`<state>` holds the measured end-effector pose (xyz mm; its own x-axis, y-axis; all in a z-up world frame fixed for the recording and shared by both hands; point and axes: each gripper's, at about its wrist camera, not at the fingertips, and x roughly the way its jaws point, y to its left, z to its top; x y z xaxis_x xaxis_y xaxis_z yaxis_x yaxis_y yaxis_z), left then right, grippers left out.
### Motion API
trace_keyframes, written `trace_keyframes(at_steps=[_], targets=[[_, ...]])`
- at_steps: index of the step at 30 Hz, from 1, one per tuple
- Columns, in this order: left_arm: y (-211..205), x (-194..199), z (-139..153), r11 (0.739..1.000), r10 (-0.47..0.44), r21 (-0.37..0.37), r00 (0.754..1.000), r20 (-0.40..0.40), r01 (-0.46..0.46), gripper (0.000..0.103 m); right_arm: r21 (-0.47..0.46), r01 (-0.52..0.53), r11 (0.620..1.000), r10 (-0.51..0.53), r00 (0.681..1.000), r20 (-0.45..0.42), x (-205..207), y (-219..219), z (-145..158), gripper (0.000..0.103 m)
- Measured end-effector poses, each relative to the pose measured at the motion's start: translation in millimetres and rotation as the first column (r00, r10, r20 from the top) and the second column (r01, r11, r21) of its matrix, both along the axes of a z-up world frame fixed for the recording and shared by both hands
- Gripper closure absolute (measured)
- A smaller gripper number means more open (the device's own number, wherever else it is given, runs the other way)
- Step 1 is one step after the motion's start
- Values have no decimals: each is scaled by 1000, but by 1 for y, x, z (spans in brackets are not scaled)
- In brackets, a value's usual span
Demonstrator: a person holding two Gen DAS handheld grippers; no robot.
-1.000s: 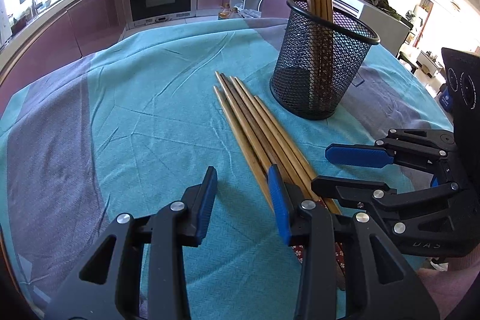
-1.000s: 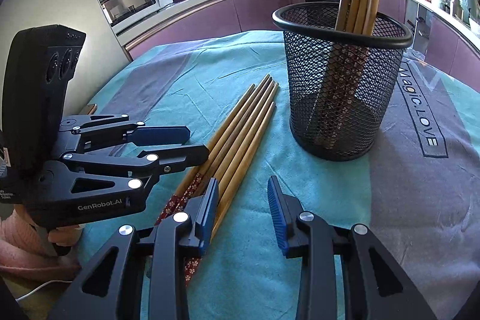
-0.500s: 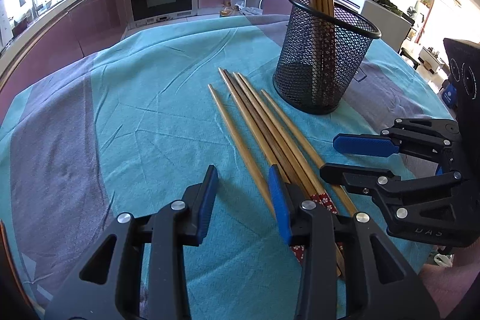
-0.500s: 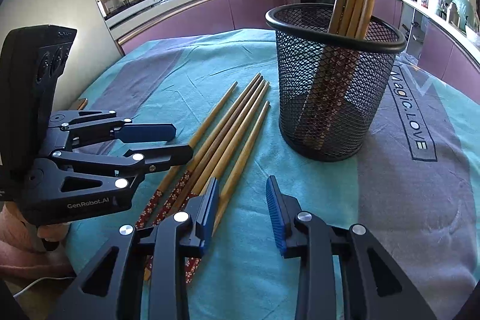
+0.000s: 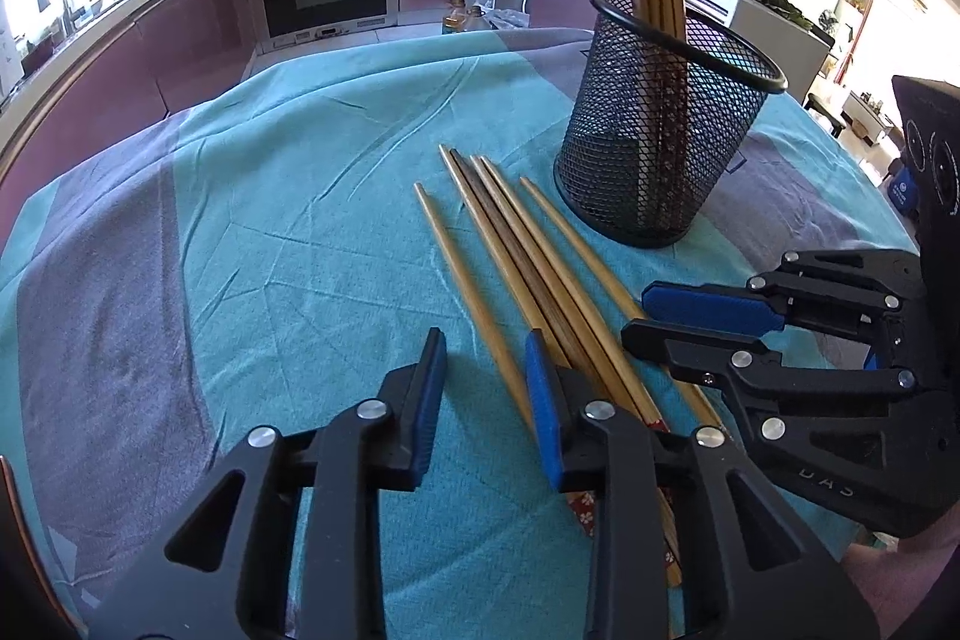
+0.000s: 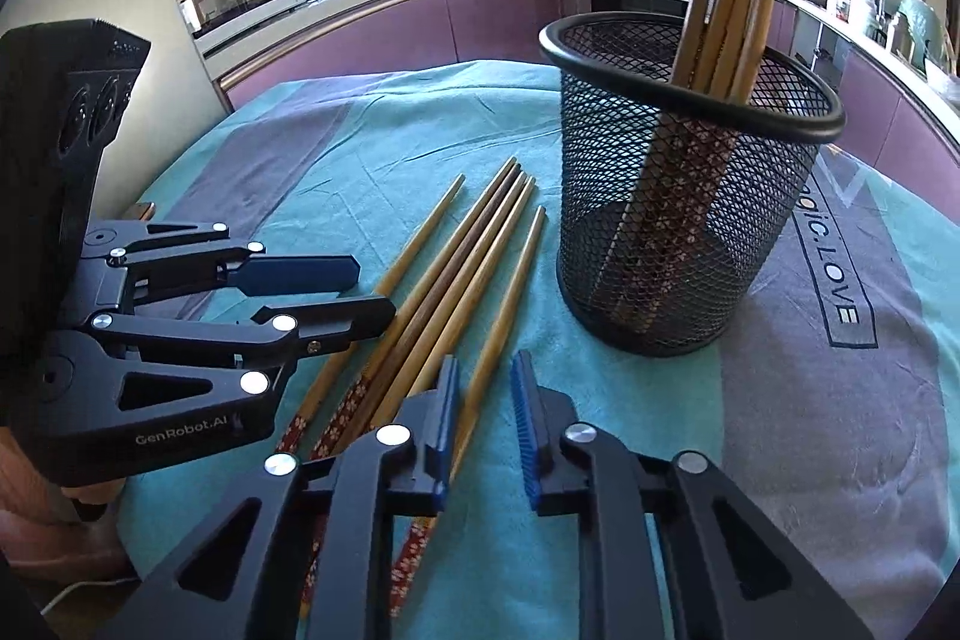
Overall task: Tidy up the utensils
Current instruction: 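Grasp a chopstick with the right tool while the left tool grasps another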
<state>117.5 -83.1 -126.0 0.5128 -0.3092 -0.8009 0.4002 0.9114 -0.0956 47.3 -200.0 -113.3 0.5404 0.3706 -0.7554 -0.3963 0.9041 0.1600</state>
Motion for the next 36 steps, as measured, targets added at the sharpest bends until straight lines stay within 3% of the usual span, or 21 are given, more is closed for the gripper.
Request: trace_keyframes(at_steps=[10,19,30,36], targets=[[14,-3,2,995,61,-82,998,-31,-64,95,73,41,997,-40,999,-12,-2,-19,3,97],[14,-19,11,994,9,-112,1000,-11,-10,95,104,-32,994,31,999,8,-13,-23,12,97],[3,-17,1,998,-31,-50,999,-30,30,95,56,-51,997,53,998,-28,-8,-10,5,97],[2,-7,-1,997,-52,-61,998,-46,49,90,45,-57,997,58,998,-35,0,4,2,96]])
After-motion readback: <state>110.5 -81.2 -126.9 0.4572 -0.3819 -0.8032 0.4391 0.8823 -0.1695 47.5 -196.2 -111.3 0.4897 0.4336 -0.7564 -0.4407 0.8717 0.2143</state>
